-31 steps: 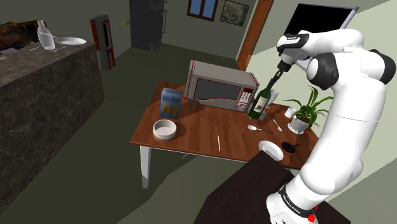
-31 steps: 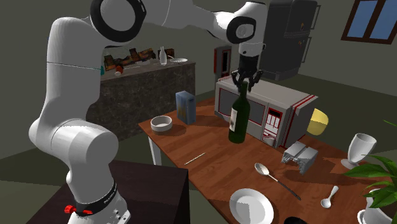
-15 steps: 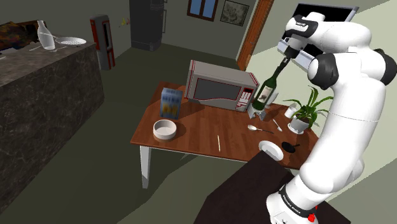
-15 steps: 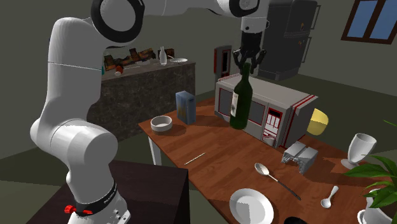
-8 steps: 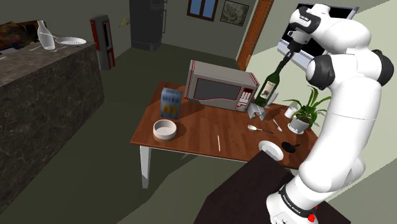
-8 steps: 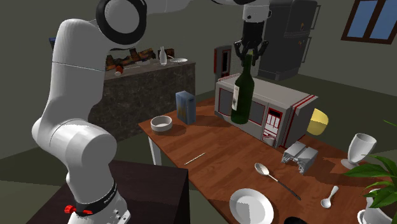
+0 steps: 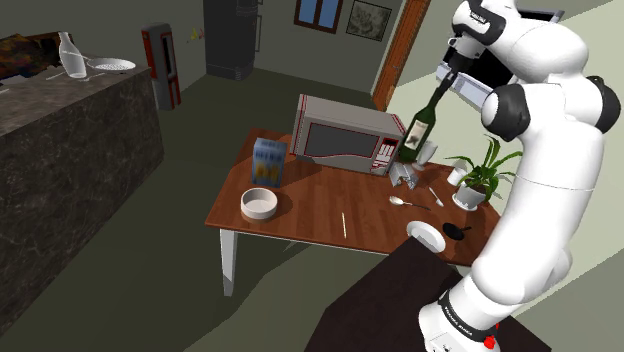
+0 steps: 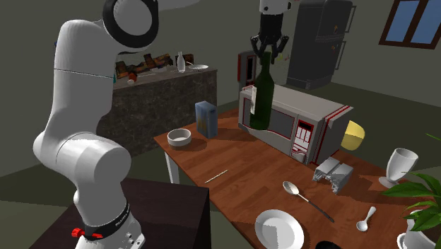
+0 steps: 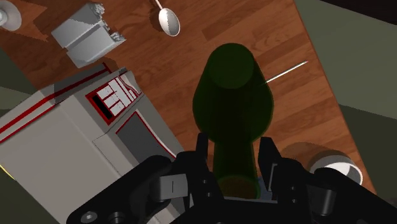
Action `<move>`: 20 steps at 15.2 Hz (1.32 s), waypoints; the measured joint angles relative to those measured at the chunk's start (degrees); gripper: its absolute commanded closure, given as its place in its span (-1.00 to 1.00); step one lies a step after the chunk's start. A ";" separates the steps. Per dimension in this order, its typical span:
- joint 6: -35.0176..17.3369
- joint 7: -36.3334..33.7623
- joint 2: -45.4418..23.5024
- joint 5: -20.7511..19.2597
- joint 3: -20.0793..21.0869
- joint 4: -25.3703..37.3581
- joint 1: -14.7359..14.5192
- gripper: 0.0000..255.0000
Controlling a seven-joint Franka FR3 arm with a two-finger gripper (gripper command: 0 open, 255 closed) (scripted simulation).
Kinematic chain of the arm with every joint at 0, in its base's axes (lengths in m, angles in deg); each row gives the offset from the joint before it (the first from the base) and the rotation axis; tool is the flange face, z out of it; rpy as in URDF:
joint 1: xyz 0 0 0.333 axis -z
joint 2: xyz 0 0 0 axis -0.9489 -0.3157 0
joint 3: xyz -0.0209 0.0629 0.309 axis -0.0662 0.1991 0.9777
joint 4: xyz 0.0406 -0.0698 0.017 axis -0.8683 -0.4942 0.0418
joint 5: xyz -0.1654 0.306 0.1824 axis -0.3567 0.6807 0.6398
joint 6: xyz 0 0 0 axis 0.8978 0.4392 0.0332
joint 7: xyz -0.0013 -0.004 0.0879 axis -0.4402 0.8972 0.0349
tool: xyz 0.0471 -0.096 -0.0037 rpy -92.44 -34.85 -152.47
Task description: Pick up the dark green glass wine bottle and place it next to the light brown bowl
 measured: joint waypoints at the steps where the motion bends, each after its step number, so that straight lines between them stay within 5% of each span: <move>1: -0.44 -1.44 0.89 -0.72 0.17 -1.04 -1.63 1.00; 8: -4.63 -11.04 7.55 -6.13 1.93 -9.75 -12.00 1.00; 20: -5.62 -26.54 7.70 -8.80 7.00 -9.40 -22.63 1.00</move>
